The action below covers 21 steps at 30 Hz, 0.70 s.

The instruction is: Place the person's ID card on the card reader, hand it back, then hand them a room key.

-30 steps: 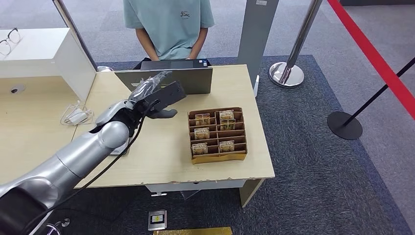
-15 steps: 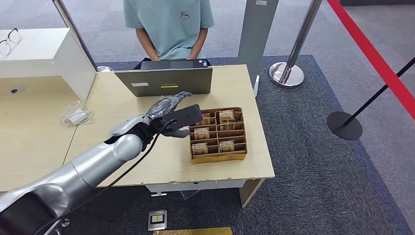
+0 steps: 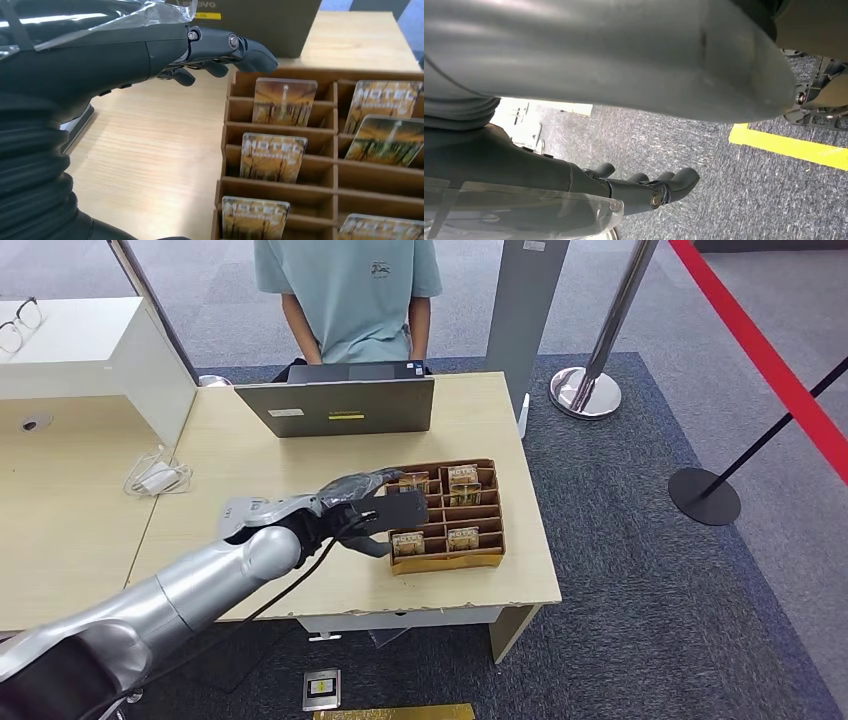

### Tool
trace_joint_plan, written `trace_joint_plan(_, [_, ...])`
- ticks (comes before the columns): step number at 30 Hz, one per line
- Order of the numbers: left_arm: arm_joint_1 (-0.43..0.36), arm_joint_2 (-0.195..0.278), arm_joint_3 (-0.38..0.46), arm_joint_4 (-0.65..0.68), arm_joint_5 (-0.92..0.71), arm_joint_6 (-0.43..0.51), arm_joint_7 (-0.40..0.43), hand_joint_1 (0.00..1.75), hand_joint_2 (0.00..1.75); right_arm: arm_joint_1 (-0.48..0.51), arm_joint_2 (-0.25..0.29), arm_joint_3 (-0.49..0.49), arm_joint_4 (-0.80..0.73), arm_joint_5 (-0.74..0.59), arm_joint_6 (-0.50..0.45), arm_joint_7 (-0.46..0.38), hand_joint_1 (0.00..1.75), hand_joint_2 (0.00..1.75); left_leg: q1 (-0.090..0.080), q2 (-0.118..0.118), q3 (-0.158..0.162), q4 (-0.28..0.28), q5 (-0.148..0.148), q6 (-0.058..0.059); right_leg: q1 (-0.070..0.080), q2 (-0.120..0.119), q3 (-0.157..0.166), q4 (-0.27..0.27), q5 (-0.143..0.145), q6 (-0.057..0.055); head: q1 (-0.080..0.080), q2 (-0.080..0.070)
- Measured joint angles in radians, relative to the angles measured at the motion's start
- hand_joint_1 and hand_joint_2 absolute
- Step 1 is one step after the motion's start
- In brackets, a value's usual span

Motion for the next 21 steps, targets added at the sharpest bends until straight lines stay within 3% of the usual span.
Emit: trace_joint_plan(21, [0.041, -0.037, -0.077, 0.116, -0.157, 0.106, -0.030, 0.00, 1.75, 0.000, -0.018, 0.008, 0.002, 0.005, 0.014, 0.042, 0.00, 0.00, 0.000, 0.000, 0.000, 0.000, 0.000, 0.000, 0.000, 0.000, 0.000, 0.000, 0.000, 0.000, 0.000, 0.000])
